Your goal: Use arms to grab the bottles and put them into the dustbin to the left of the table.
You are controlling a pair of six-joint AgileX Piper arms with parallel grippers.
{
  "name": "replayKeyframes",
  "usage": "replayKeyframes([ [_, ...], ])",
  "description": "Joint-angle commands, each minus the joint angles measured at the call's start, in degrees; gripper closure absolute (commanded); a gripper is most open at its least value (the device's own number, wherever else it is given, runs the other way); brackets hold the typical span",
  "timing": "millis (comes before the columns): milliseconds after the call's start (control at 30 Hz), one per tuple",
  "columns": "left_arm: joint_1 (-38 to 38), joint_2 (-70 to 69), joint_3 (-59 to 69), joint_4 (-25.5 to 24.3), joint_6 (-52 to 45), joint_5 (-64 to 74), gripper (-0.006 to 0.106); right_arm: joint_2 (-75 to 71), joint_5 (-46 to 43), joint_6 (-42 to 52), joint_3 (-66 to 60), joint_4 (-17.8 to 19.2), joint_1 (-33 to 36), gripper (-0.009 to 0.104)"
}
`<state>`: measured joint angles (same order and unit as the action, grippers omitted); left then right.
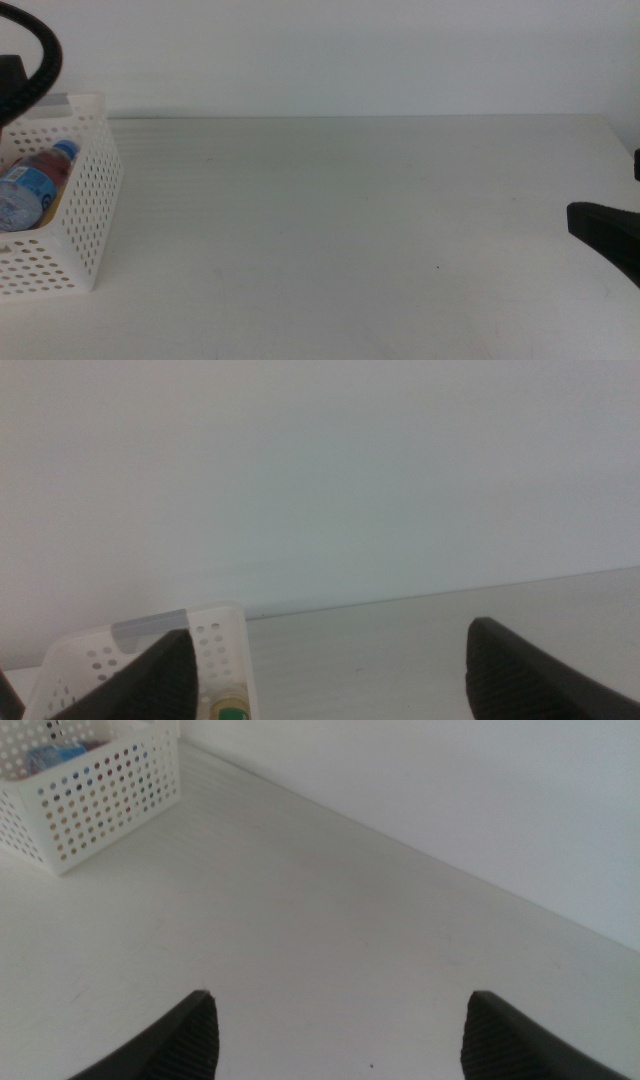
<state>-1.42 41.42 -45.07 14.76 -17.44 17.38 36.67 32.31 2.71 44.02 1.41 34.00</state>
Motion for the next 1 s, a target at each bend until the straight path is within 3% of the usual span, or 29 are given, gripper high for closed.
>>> replayKeyframes([
  [0,-0.1,-0.2,-1.4,0.6,0.3,-4.5,0.016,0.0,-4.0,0.1,1.0,1.0,0.0,0.032],
  [333,-0.1,-0.2,-1.4,0.6,0.3,-4.5,0.016,-0.1,-4.8,0.1,-2.0,1.1,0.0,0.032],
  [400,-0.1,-0.2,-1.4,0.6,0.3,-4.5,0.016,-0.4,-4.9,0.1,-2.0,2.6,-1.0,0.032],
  [600,-0.1,-5.4,2.3,-0.7,0.3,-5.1,0.016,-5.1,-5.6,0.1,-3.8,2.9,-11.6,0.032],
  [733,-0.1,-11.7,10.7,-4.8,0.3,-5.0,0.016,-11.6,-5.7,0.1,-9.2,1.2,-19.3,0.032],
  [967,-0.1,-25.0,24.7,-5.2,0.3,-5.1,0.016,-24.4,-5.7,0.1,-21.7,0.1,-28.0,0.032],
])
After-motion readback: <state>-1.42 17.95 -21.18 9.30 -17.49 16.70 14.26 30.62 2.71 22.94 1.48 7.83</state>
